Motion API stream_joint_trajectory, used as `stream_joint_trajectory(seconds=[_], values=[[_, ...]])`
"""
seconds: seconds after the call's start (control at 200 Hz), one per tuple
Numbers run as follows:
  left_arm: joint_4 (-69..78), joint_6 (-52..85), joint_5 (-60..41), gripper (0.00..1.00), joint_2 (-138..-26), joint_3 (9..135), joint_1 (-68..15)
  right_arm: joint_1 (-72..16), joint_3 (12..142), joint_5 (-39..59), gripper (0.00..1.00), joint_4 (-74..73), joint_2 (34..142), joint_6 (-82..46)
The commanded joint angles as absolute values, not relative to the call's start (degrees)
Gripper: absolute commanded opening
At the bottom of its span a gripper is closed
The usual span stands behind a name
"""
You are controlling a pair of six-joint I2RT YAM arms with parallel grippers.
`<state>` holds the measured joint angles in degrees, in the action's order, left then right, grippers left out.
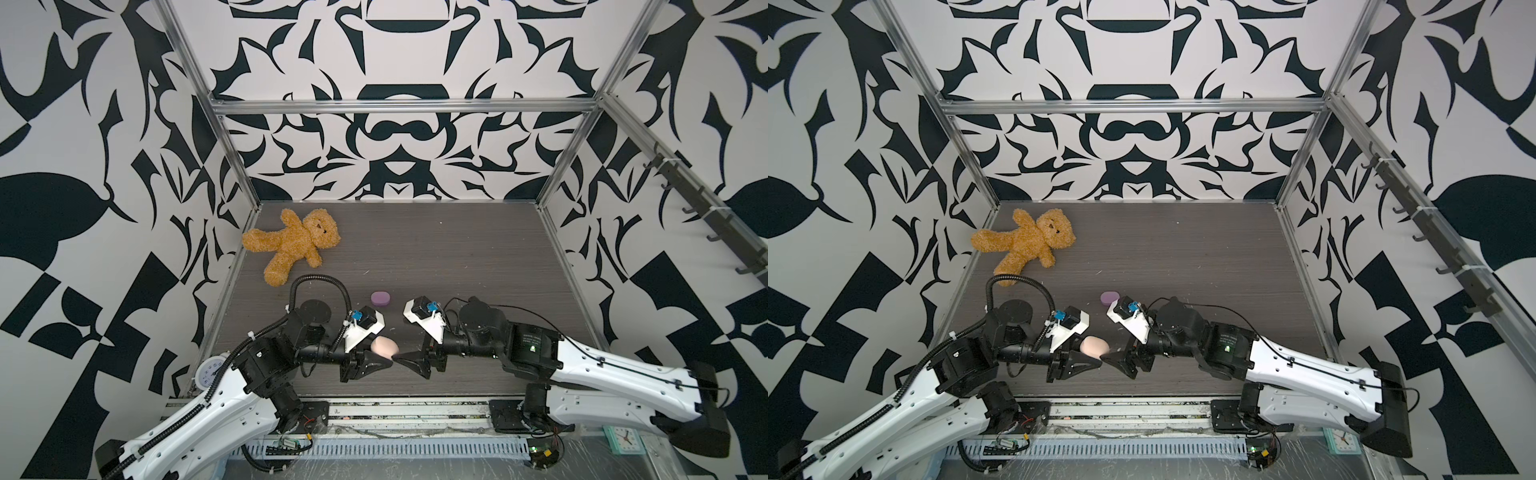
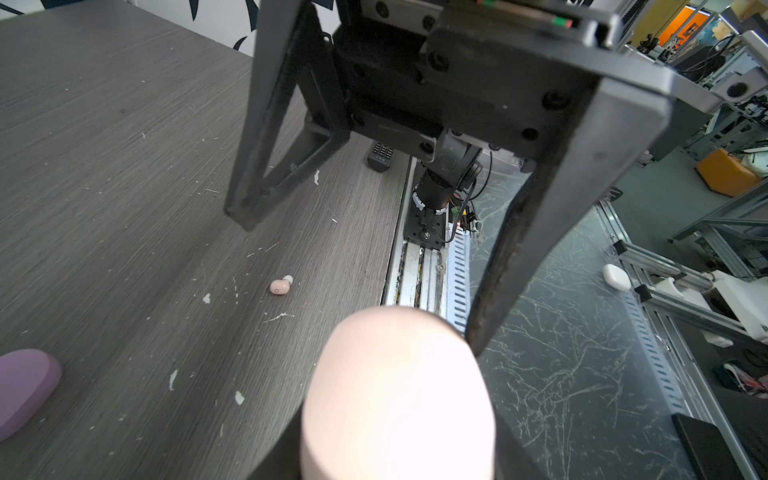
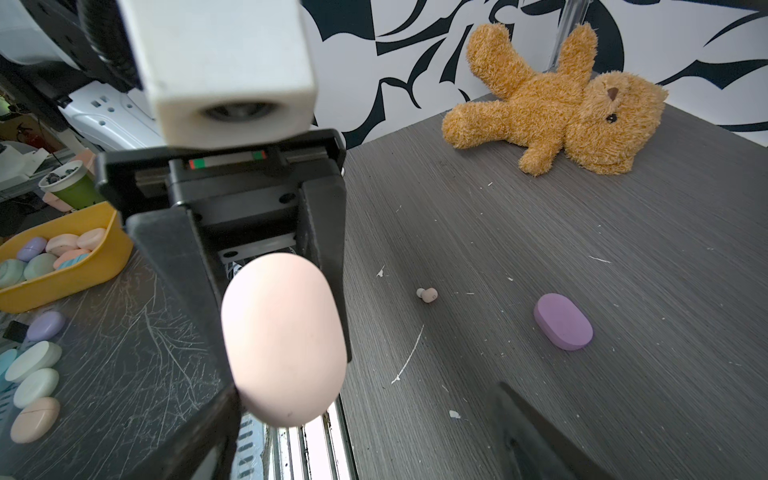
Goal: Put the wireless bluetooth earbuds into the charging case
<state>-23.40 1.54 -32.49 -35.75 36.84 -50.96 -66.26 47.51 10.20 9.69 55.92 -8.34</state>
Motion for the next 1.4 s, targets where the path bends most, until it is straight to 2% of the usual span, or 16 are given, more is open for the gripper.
stream_joint_trajectory(seconds=[0.0,0.25,0.75,1.005,1.395], values=[[-22.5,1.0,-37.3,0.0,-35.2,36.2,-51.2,-65.8,49.2,4.9,0.93,8.8,55.5,-7.6],[-22.4,1.0,-37.7,0.0,-35.0,36.2,-51.3,-65.8,49.4,4.9,0.93,8.9,55.7,-7.3],[-22.5,0.9,-37.6,0.0,-35.1,36.3,-51.3,-65.8,48.4,13.2,0.94,5.8,56.7,-7.1],[-22.6,0.9,-37.8,0.0,-35.0,36.1,-51.3,-65.8,48.4,10.2,0.93,7.1,58.0,-6.3],[-22.3,0.8,-39.1,0.0,-35.2,35.9,-51.2,-65.8,49.8,-1.5,0.92,8.3,57.5,-6.0]])
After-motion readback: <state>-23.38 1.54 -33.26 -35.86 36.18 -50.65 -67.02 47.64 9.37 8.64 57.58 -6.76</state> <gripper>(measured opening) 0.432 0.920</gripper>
